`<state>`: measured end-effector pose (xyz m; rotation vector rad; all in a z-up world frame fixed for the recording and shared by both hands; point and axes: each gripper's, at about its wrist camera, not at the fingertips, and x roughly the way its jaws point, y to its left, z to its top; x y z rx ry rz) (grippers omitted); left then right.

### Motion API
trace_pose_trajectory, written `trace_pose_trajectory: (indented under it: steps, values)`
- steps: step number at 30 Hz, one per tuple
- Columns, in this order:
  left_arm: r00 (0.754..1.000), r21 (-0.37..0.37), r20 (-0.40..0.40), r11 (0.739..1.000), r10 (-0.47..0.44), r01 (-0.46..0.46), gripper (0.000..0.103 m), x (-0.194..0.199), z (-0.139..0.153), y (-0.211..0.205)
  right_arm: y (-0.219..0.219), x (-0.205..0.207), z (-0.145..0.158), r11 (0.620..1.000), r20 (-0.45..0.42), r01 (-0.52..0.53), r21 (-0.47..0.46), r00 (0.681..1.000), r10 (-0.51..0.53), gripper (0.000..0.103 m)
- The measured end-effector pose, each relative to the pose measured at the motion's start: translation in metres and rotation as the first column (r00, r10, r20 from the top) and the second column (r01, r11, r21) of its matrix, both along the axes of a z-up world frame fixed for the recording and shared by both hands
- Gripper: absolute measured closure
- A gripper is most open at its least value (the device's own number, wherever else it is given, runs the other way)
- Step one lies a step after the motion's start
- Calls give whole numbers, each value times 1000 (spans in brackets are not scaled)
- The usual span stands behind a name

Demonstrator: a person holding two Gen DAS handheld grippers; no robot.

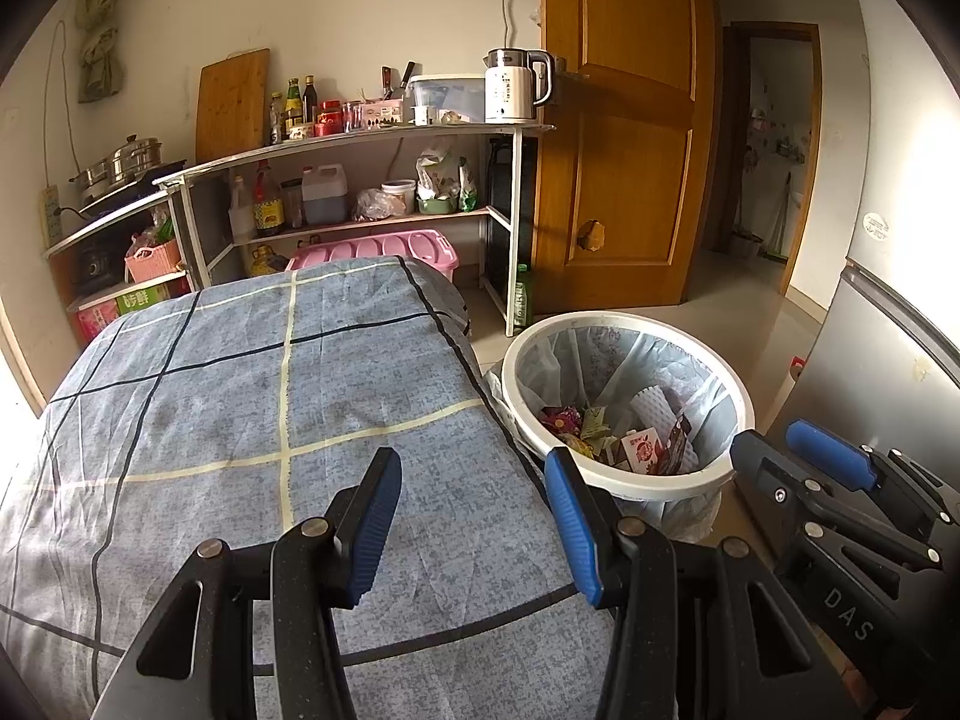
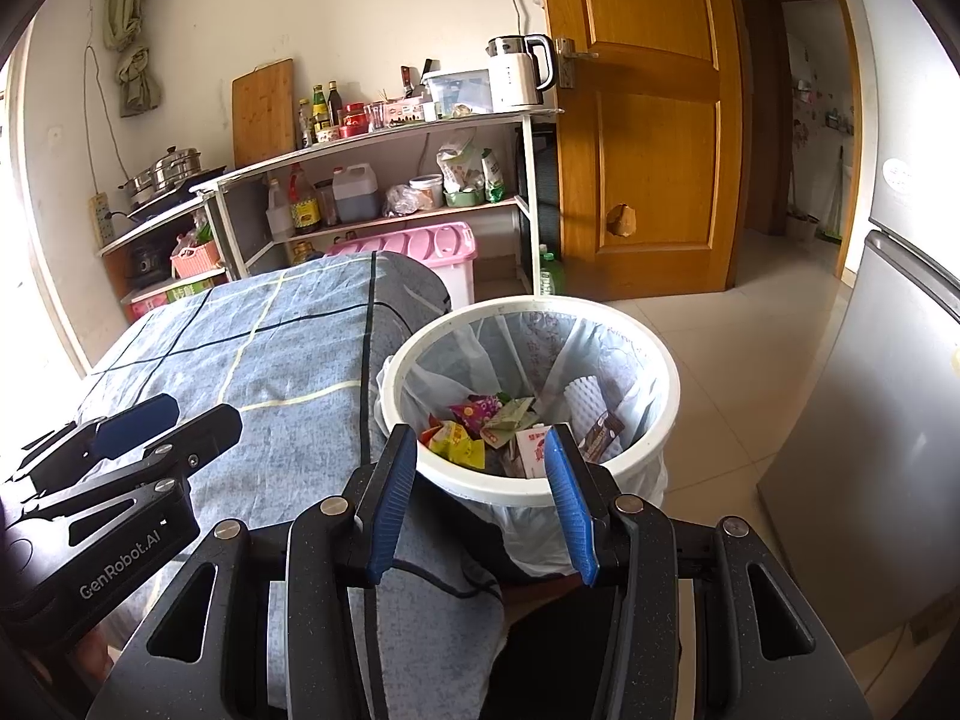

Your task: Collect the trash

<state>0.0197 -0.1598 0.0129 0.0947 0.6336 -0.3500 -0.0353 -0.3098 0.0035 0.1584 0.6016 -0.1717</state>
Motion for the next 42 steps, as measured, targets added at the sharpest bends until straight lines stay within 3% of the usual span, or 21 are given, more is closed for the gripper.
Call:
trace_pose_trajectory:
  steps: [42]
  values:
    - [1000, 8, 2, 1000, 0, 0, 53, -3, -1, 0, 0, -3, 0, 1000, 3, 6, 7, 1000, -6, 58]
